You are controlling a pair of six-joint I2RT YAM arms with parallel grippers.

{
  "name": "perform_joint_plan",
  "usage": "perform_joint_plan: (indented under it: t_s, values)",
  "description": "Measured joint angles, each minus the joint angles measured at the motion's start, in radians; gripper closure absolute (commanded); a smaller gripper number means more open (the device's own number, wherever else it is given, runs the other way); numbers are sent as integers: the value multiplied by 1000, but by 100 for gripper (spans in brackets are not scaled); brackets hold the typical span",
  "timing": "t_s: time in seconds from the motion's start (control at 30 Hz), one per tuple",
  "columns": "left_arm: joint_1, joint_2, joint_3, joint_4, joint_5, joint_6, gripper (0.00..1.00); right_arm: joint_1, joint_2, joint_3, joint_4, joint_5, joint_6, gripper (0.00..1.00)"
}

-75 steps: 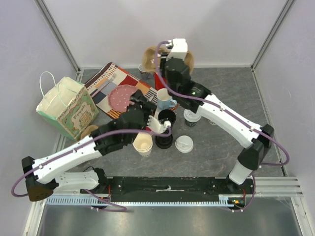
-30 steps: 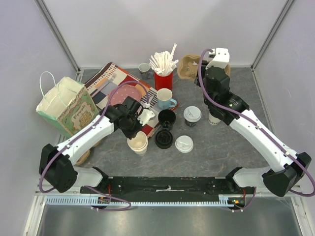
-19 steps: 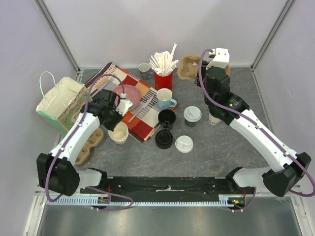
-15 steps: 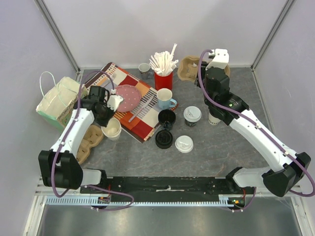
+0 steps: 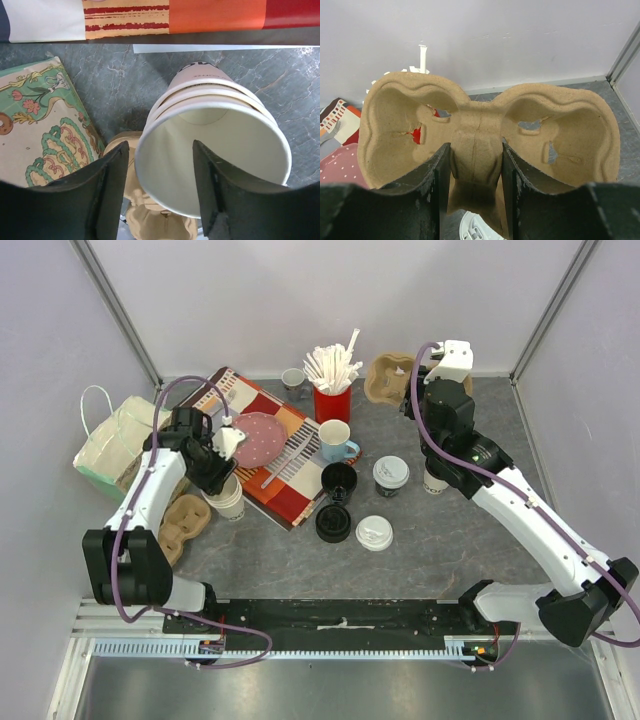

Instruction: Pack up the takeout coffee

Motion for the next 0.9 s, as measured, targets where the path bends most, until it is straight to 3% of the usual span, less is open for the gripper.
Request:
perform_joint_plan:
  t_s: [0.1, 0.2, 0.37, 0.57, 0.63, 0.83, 0.9]
  values:
    - [6, 0, 29, -18, 3, 14, 26, 0, 0, 0, 0, -5, 0, 60]
    - [6, 0, 95, -41, 9, 24, 24, 0, 0, 0, 0, -10, 0, 60]
    - [6, -12, 202, -66, 32, 34, 24, 0, 0, 0, -2, -14, 0, 60]
    - [-12, -34, 315, -132, 90, 29, 31, -1, 0, 0, -14, -16, -2, 60]
    - [-72, -46, 362, -146, 103, 18, 31, -4, -1, 0, -21, -17, -3, 60]
    - [-452, -95, 338, -141, 142, -19, 26, -28, -23, -10, -32, -22, -5, 60]
    - [-530, -65, 328, -138, 158, -61, 25, -37, -34, -16, -36, -22, -5, 60]
